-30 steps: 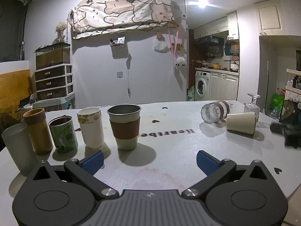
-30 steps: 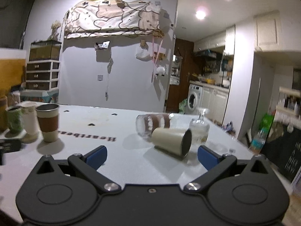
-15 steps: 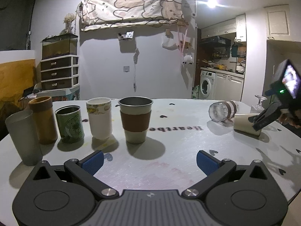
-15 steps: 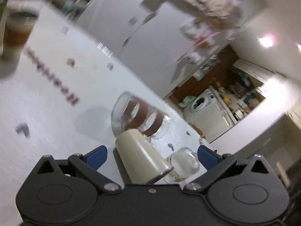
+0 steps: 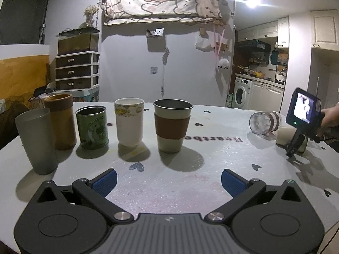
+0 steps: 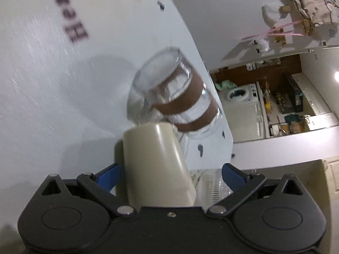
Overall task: Flip cup upright
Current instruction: 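Close the right gripper around the lying cream paper cup and lift it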
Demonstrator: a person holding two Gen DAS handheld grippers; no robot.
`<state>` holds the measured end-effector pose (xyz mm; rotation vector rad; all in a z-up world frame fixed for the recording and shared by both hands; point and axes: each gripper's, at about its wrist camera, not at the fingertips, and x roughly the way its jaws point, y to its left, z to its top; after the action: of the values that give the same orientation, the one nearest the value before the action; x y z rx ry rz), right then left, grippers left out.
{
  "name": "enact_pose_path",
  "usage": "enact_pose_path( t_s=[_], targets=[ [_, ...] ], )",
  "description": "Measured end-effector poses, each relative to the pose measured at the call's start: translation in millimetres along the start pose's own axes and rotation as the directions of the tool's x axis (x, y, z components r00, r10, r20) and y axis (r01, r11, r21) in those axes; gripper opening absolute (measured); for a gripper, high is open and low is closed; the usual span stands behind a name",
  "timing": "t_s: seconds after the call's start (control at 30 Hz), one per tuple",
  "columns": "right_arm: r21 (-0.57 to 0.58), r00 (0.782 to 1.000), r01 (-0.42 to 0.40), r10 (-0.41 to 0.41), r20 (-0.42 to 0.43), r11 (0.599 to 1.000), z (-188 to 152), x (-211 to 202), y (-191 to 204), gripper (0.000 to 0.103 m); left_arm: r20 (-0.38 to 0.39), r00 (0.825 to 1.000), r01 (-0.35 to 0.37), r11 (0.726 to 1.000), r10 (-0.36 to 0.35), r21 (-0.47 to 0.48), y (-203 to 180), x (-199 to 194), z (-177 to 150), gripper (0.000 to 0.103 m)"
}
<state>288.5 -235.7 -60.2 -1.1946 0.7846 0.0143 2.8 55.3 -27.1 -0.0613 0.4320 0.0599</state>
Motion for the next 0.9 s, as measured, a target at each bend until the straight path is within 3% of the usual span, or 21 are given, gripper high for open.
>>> enact_pose_path(
  t_s=[0.07, 0.1, 0.13, 0.33, 0.47, 0.63, 0.9],
  targets=[
    [-0.003, 1.000, -0.001, 0.001, 0.015, 1.000, -2.9, -0.4, 4.3, 0.087, -0.002, 1.000, 0.001, 1.000, -0.001, -0.005, 1.8, 0.5, -0.3, 0.103],
    [-0.009, 1.000, -0.014, 0.014, 0.027, 1.000, -4.3, -3.1, 7.0, 0.072, -0.003, 1.000, 0.001, 1.000, -0.001, -0.006, 1.9, 0.6, -0.3, 0.103],
    [-0.014, 0.999, -0.016, 0.017, 0.030, 1.000, -5.7, -5.0, 9.8, 0.068, -0.004, 1.000, 0.002, 1.000, -0.002, -0.006, 1.6, 0.6, -0.1, 0.103],
    [-0.075, 0.990, -0.022, 0.033, 0.140, 0.997, -19.4, -40.2, 29.6, 0.068, -0.004, 1.000, 0.014, 1.000, -0.014, -0.001, -3.6, 2.0, 0.5, 0.103],
    [-0.148, 0.959, -0.019, 0.060, 0.278, 0.989, -25.0, -91.3, 55.5, 0.068, -0.005, 1.000, 0.015, 1.000, -0.015, -0.002, -5.4, 3.0, 0.7, 0.103],
    [-0.333, 0.889, 0.039, 0.120, 0.442, 0.942, -32.8, -166.2, 109.4, 0.068, -0.005, 1.000, 0.015, 1.000, -0.015, -0.005, -5.9, 3.4, 1.2, 0.103],
    [-0.476, 0.709, 0.165, 0.231, 0.666, 0.864, -38.0, -262.8, 148.4, 0.068, -0.001, 1.000, 0.021, 0.999, -0.021, -0.030, -3.1, 5.1, 4.8, 0.103]
  ],
)
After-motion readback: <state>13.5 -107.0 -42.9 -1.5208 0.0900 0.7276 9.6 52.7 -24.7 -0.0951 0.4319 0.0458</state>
